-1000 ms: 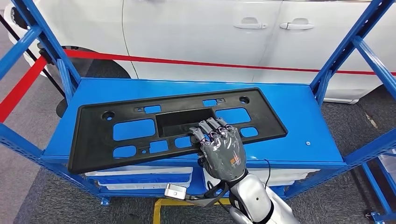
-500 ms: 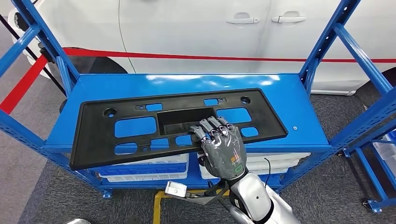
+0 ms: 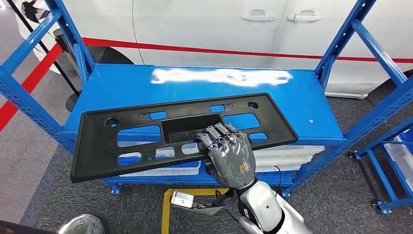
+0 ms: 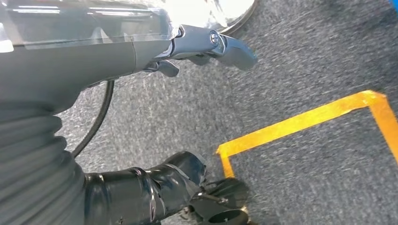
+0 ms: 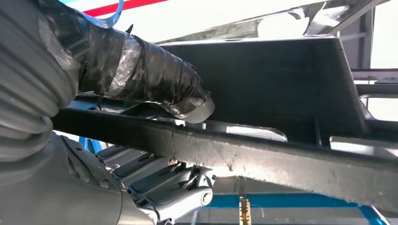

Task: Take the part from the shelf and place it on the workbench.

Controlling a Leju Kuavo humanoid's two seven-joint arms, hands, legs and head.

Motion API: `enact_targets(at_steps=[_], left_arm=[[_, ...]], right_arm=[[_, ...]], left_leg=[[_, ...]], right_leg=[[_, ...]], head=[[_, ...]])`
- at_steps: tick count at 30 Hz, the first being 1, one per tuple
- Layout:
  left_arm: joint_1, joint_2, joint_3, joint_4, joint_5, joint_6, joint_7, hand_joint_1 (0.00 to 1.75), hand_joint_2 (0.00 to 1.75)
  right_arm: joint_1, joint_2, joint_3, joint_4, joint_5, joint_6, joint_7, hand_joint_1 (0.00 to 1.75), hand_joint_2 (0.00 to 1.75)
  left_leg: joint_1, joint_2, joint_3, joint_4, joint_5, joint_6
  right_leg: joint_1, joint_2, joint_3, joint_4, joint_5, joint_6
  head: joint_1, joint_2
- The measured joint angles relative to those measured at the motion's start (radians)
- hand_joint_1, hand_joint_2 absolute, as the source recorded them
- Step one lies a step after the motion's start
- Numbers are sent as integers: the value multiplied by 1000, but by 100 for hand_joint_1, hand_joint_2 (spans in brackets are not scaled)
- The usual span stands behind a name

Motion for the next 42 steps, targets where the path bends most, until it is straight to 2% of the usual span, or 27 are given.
enact_targets(at_steps=[1, 2, 3, 4, 5, 7, 8, 11, 13, 16, 17, 18, 19, 21, 23, 24, 26, 28, 31, 32, 33, 34, 35, 36, 38, 39, 42], left_arm=[[1, 0, 0, 0, 0, 0, 0, 0, 175], [2, 0, 0, 0, 0, 0, 0, 0, 175], [2, 0, 0, 0, 0, 0, 0, 0, 175], [3, 0, 0, 0, 0, 0, 0, 0, 175], [2, 0, 0, 0, 0, 0, 0, 0, 175], [2, 0, 0, 0, 0, 0, 0, 0, 175], [2, -1, 0, 0, 0, 0, 0, 0, 175], [1, -3, 0, 0, -1, -1, 0, 0, 175], [2, -4, 0, 0, -2, -1, 0, 0, 175], [2, -4, 0, 0, -2, -1, 0, 0, 175], [2, -4, 0, 0, -2, -1, 0, 0, 175], [3, -4, 0, 0, -2, -1, 0, 0, 175], [2, -4, 0, 0, -2, -1, 0, 0, 175], [0, -4, 0, 0, -2, -1, 0, 0, 175], [-3, -4, -1, 0, -2, -1, 2, 0, 175], [-4, -3, -1, 0, -3, -1, 2, 0, 175], [-2, -4, -2, 0, -3, 0, 3, 0, 175], [-1, -4, -2, 0, -2, 0, 4, 0, 175], [-2, -5, -2, 0, -2, 0, 6, 0, 175], [-2, -5, -2, 0, -2, 0, 6, 0, 175], [-1, -5, -2, 0, -2, 0, 6, 0, 175], [-1, -6, -2, 0, -2, 0, 6, 0, 175], [0, -6, -2, 0, -2, 0, 6, 0, 175], [0, -6, -2, 0, -2, 0, 7, 0, 175], [0, -6, -2, 0, -2, 0, 7, 0, 175], [0, -7, -2, 0, -2, 0, 7, 0, 175], [1, -8, -2, 0, -1, 0, 6, 0, 175]], right_arm=[[1, 0, 0, 0, -9, 3, -3, 175, 175], [2, 0, 0, 0, -18, 6, -6, 175, 175], [3, 0, 0, 0, -24, 9, -9, 175, 175], [3, 0, 0, 0, -28, 10, -11, 175, 175], [4, 0, 0, 0, -33, 11, -14, 175, 175], [2, 0, 0, 0, -39, 11, -18, 175, 175], [1, 0, 0, 0, -42, 11, -20, 175, 175], [-1, 0, 0, -1, -44, 10, -25, 175, 175], [-2, 1, 0, -1, -44, 10, -27, 175, 175], [-1, 3, 0, -1, -44, 10, -29, 175, 175], [-1, 3, 0, -1, -44, 10, -29, 175, 175], [0, 3, 0, -1, -44, 10, -31, 175, 175], [0, 3, 0, -1, -44, 10, -32, 175, 175], [-1, 3, 0, -1, -44, 9, -36, 175, 175], [-1, 2, 0, -2, -44, 8, -37, 175, 175], [-2, 2, 0, -3, -44, 8, -37, 175, 175], [-3, 2, 0, -3, -46, 7, -38, 175, 175], [-4, 2, 0, -3, -53, 8, -38, 175, 175], [-4, 1, 0, -3, -68, 9, -41, 175, 175], [-4, 0, 0, -3, -72, 9, -42, 175, 175], [-3, 0, 0, -3, -74, 10, -43, 175, 175], [-3, -1, 0, -2, -76, 10, -43, 175, 175], [-4, -2, 0, -2, -78, 10, -44, 175, 175], [-4, -2, 0, -2, -79, 10, -44, 175, 175], [-6, -3, 0, -2, -81, 10, -45, 175, 175], [-6, -3, 0, -2, -83, 11, -46, 175, 175], [-8, -5, 0, -2, -91, 12, -47, 175, 175]], left_leg=[[0, 1, -13, 1, 9, 0], [0, 1, -26, 1, 19, 0], [0, 2, -38, 2, 28, -1], [0, 2, -50, 3, 36, -3], [0, 2, -59, 3, 44, -6], [-1, 1, -71, 3, 59, -14], [-2, 1, -73, 1, 66, -20], [0, 1, -75, -6, 85, -40], [1, 0, -90, 20, 50, -50], [2, -1, -141, 185, -84, -60], [2, -1, -151, 240, -106, -62], [2, -1, -146, 266, -105, -64], [2, -1, -124, 257, -86, -63], [2, -1, -36, 151, -45, -58], [-3, -2, 44, 31, -45, -49], [-5, -3, 60, 0, -53, -44], [-7, -3, 55, -12, -45, -33], [-3, 2, 47, -19, -25, -18], [0, 6, 11, -21, 9, -4], [0, 6, -4, -19, 20, -5], [0, 7, -20, -17, 30, -6], [0, 7, -35, -14, 39, -8], [1, 7, -48, -12, 47, -11], [1, 7, -59, -10, 56, -14], [-1, 6, -73, -9, 72, -25], [-1, 6, -75, -10, 79, -32], [1, 6, -80, -14, 93, -51]], right_leg=[[-1, 0, -14, 60, -35, 3], [-2, 0, -19, 105, -51, 5], [-2, 0, -8, 118, -46, 5], [-2, 0, 22, 97, -25, 3], [-2, 0, 69, 41, -1, -1], [3, 1, 166, -96, 16, -11], [7, 1, 194, -142, 16, -16], [12, 1, 197, -173, 29, -34], [8, -3, 186, -184, 50, -53], [9, -6, 150, -186, 82, -69], [10, -6, 135, -184, 92, -69], [11, -7, 120, -181, 101, -69], [12, -7, 104, -177, 110, -67], [11, -7, 77, -164, 124, -61], [13, -8, 58, -151, 134, -51], [14, -8, 54, -148, 140, -45], [13, -9, 51, -149, 155, -32], [10, -5, 41, -132, 132, -20], [3, -1, -5, 18, -3, -4], [0, -1, -16, 76, -33, -1], [-2, -1, -15, 109, -41, 2], [-4, -1, 3, 110, -29, 4], [-5, -1, 41, 74, -4, 3], [-7, -1, 93, 9, 14, 2], [-2, 0, 181, -120, 21, -6], [1, 0, 201, -156, 15, -12], [5, 0, 193, -173, 31, -35]], head=[[0, 0], [0, 0], [0, 0], [0, 0], [0, 0], [-1, 0], [-1, 0], [1, 0], [1, 0], [-1, 0], [-1, 0], [-1, 0], [-1, 0], [-1, 0], [0, 0], [0, 0], [0, 0], [0, 0], [1, 0], [1, 0], [1, 0], [1, 0], [1, 0], [1, 0], [0, 0], [1, 0], [4, 0]])
